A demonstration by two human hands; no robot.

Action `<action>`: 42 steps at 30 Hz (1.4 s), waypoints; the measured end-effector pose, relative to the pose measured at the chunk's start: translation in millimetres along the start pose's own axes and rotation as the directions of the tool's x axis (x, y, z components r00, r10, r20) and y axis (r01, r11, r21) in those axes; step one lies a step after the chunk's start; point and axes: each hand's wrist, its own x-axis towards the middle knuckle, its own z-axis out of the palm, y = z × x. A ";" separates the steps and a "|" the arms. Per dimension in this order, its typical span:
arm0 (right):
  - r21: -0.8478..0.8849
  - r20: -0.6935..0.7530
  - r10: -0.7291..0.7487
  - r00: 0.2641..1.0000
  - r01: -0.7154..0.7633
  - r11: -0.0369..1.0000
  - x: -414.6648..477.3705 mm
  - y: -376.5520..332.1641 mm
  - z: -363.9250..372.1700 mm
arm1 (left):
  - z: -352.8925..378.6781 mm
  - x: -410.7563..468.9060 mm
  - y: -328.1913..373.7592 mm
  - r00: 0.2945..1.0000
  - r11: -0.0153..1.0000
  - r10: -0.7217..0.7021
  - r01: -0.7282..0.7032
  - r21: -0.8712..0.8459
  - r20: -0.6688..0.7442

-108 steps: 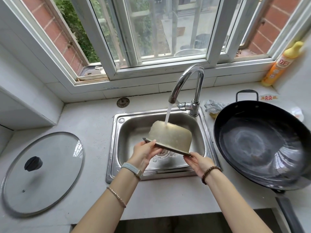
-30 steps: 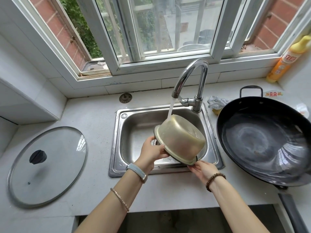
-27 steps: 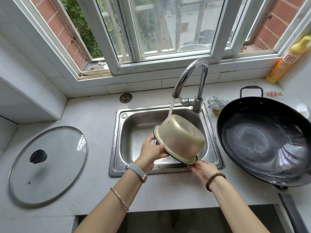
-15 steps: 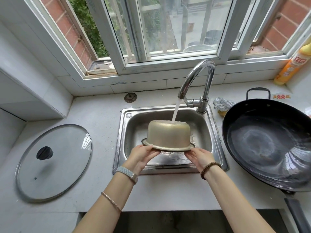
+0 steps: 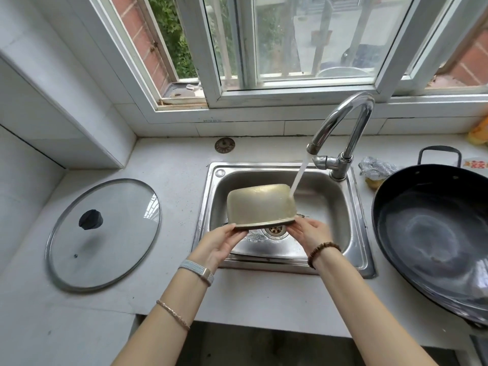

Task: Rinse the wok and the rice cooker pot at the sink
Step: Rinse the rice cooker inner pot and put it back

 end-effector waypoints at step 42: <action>-0.502 0.128 -0.138 0.982 0.184 0.845 -40.0 25.8 -37.6 | -54.0 -13.2 -34.1 0.997 0.994 -0.055 0.049 0.094 0.060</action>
